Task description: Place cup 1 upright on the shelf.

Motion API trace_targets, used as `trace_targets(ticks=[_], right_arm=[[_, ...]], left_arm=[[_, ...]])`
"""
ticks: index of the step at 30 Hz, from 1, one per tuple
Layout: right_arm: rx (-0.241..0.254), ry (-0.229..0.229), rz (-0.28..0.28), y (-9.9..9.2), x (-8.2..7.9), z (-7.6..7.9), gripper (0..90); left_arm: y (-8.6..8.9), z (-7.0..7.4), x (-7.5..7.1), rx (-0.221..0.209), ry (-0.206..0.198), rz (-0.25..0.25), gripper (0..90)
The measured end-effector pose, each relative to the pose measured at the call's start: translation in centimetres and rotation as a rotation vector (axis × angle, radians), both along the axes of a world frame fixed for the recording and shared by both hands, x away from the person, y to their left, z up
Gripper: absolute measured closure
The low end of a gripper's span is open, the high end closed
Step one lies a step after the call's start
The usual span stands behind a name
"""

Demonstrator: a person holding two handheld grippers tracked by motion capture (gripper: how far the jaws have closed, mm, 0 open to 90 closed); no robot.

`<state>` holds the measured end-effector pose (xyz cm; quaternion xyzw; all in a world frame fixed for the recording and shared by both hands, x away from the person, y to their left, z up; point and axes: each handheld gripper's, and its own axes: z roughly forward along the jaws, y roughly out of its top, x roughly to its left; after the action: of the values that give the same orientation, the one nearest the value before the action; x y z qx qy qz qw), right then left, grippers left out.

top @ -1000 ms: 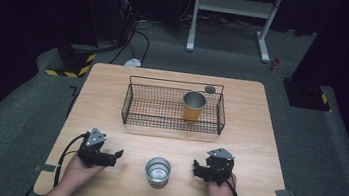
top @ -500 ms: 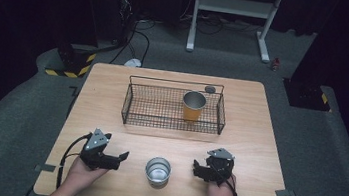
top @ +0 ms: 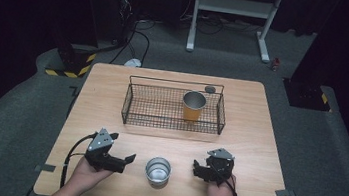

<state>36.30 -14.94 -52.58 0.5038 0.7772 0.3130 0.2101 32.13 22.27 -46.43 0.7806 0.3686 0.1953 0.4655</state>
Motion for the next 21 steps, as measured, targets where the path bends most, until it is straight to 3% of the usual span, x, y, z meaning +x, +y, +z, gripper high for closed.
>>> trace_targets(ticks=[11, 17, 21], right_arm=[[0.000, 0.000, 0.000, 0.0, 0.0, 0.0, 9.0], [0.000, 0.000, 0.000, 0.0, 0.0, 0.0, 9.0], [0.000, 0.001, 0.003, 0.0, 0.0, 0.0, 8.7]], left_arm=[[-1.1, 0.6, -0.4, -0.023, -0.001, -0.035, 0.0], [-2.4, 0.8, -0.3, -0.020, -0.005, -0.055, 0.1], [-3.6, 0.9, -0.2, 0.007, -0.004, -0.076, 0.1]])
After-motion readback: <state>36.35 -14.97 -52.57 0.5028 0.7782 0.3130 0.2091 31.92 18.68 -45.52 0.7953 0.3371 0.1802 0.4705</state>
